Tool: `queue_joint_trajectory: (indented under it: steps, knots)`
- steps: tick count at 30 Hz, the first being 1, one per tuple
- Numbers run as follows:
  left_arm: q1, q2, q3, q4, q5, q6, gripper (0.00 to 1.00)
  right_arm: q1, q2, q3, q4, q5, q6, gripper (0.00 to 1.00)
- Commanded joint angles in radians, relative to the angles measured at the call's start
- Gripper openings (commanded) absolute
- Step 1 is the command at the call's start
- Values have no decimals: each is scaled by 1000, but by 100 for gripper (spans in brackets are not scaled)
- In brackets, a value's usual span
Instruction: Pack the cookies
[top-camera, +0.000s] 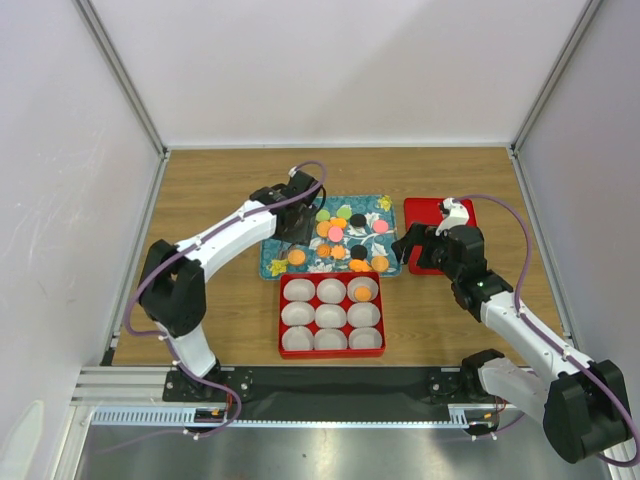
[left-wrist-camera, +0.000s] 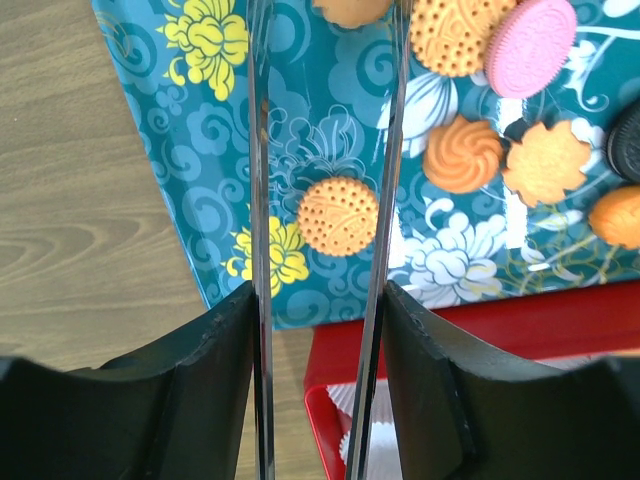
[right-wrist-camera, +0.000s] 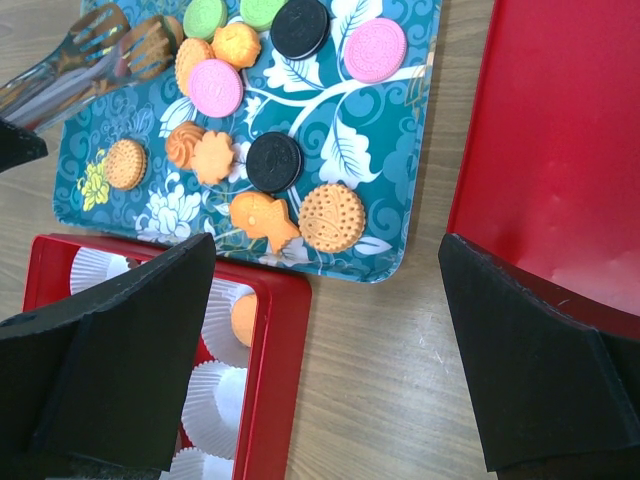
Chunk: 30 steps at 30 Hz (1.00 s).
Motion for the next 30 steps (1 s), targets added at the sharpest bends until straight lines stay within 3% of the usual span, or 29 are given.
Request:
queue_joint_trajectory:
  steps: [1, 13, 23, 30]
  knots:
    - [17, 14, 52, 36, -11, 24, 55, 4, 2, 25, 28, 5, -18, 100]
    - [52, 42, 48, 72, 43, 28, 54, 6, 16, 28, 30, 9, -20, 100]
    - [67, 42, 57, 72, 89, 21, 39, 4, 16, 28, 27, 12, -22, 100]
    - [66, -16, 74, 38, 78, 15, 35, 4, 14, 27, 27, 12, -20, 100]
